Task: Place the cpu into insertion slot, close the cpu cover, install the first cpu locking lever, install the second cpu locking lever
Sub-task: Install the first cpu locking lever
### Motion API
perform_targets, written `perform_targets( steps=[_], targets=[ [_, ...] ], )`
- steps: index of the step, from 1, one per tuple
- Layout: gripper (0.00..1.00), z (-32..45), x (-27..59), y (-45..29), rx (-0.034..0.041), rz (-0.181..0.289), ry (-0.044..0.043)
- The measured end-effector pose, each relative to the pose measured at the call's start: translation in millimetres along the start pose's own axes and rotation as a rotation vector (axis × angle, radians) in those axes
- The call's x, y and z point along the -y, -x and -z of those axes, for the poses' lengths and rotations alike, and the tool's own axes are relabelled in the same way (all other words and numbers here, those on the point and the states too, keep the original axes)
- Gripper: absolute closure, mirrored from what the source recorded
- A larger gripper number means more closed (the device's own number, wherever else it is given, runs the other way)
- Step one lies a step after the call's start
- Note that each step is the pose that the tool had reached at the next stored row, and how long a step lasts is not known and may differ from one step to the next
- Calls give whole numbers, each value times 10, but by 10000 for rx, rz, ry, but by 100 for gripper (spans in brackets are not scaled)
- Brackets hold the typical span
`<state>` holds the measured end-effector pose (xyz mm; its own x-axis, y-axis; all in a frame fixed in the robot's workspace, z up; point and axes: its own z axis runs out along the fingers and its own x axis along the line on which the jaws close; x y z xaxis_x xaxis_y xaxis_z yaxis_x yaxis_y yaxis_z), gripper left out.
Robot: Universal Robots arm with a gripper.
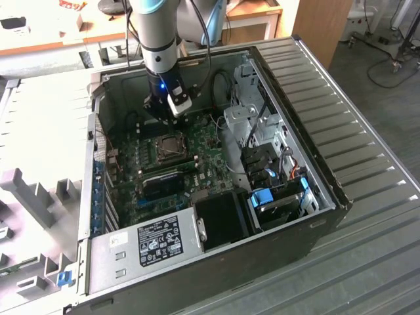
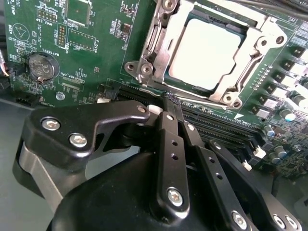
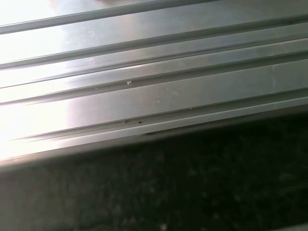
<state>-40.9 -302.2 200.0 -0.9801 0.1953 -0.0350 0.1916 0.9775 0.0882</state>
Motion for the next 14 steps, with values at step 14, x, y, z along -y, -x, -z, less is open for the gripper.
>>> perform_targets(
  steps=[14],
  targets=[
    [90, -12, 1, -1, 13, 1, 1]
  ],
)
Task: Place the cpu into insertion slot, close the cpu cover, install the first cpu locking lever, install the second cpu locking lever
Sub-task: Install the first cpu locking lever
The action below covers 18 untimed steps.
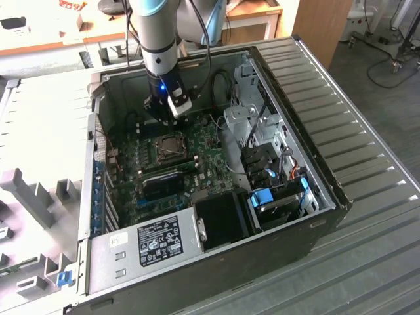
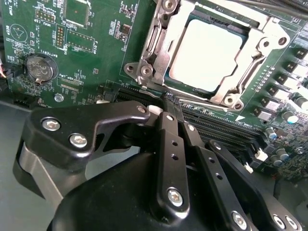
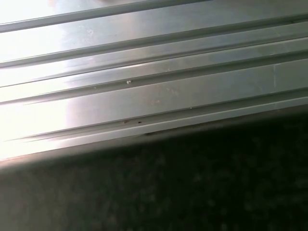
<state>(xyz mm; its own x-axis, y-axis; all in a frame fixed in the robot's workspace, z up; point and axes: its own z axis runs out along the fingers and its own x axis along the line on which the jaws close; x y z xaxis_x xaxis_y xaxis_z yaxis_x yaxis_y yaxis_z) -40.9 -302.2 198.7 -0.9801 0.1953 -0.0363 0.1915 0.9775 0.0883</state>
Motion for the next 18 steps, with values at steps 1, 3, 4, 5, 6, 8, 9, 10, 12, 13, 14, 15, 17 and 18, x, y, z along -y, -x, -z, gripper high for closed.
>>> perform_targets(
  steps=[1, 3, 4, 5, 6, 8, 9, 10, 12, 13, 14, 15, 17, 18],
  targets=[
    [90, 12, -1, 1, 0, 0, 1],
    [90, 40, -4, 2, 1, 0, 3],
    [90, 57, -6, 2, 1, 0, 3],
    [90, 75, -7, 3, 1, 0, 3],
    [90, 88, -8, 3, 1, 0, 3],
    [90, 96, -9, 4, 4, 2, 4],
    [90, 96, -9, 4, 8, 2, 6],
    [90, 96, -9, 3, 12, 1, 7],
    [90, 97, -5, 4, 20, 2, 5],
    [90, 98, -1, 4, 23, 2, 6],
    [90, 98, 3, 5, 28, 3, 7],
    [90, 98, 6, 6, 35, 3, 9],
    [90, 97, 11, 6, 54, 3, 13],
    [90, 95, 12, 6, 68, 5, 16]
  ],
)
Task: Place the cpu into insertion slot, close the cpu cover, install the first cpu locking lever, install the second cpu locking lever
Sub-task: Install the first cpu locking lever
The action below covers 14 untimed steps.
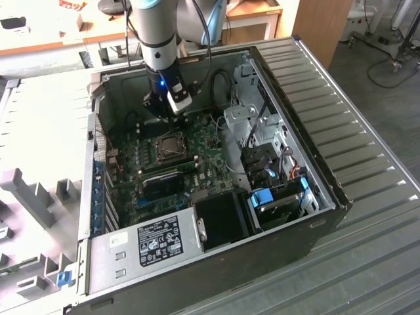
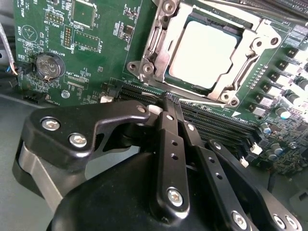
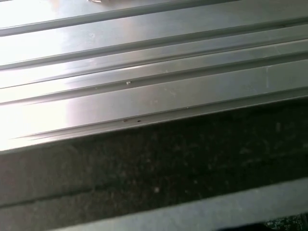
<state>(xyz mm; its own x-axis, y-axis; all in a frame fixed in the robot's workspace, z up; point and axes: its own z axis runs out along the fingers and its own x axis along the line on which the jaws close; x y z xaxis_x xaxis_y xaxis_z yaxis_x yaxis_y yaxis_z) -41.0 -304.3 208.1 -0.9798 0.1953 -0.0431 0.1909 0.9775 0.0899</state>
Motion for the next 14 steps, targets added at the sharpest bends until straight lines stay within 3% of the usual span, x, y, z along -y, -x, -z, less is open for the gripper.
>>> perform_targets(
  steps=[10, 14],
  targets=[
    [90, -42, 6, -6, 171, 16, 6],
    [90, -48, -8, -10, 217, 24, -64]
  ],
)
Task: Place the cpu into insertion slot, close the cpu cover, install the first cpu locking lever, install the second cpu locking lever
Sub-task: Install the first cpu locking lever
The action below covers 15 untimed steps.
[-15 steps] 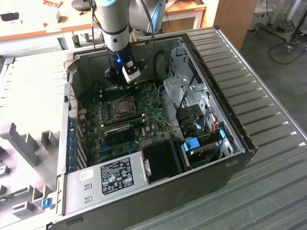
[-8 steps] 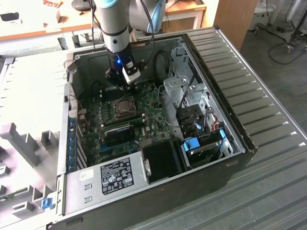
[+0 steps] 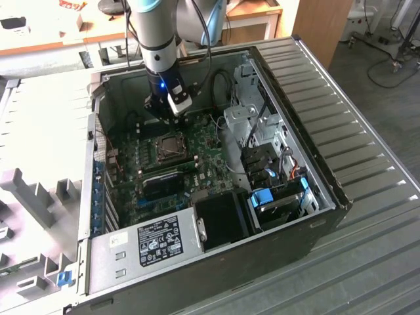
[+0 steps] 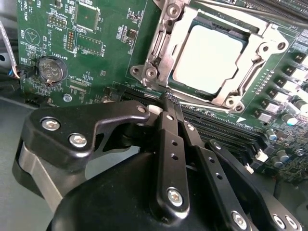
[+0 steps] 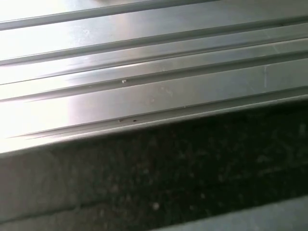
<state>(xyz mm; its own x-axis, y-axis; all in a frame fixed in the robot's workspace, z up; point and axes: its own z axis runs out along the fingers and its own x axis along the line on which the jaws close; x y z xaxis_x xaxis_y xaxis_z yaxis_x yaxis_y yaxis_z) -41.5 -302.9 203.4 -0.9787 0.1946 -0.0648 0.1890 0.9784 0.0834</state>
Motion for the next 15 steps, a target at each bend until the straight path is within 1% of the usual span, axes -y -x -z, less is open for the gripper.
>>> perform_targets(
  steps=[3, 5, 7, 15],
  targets=[
    [90, -4, -22, -4, 25, 7, -67],
    [90, -10, -28, -6, 63, 14, -133],
    [90, -19, -30, -7, 101, 19, -169],
    [90, -54, -29, -10, 178, 27, -190]
  ],
)
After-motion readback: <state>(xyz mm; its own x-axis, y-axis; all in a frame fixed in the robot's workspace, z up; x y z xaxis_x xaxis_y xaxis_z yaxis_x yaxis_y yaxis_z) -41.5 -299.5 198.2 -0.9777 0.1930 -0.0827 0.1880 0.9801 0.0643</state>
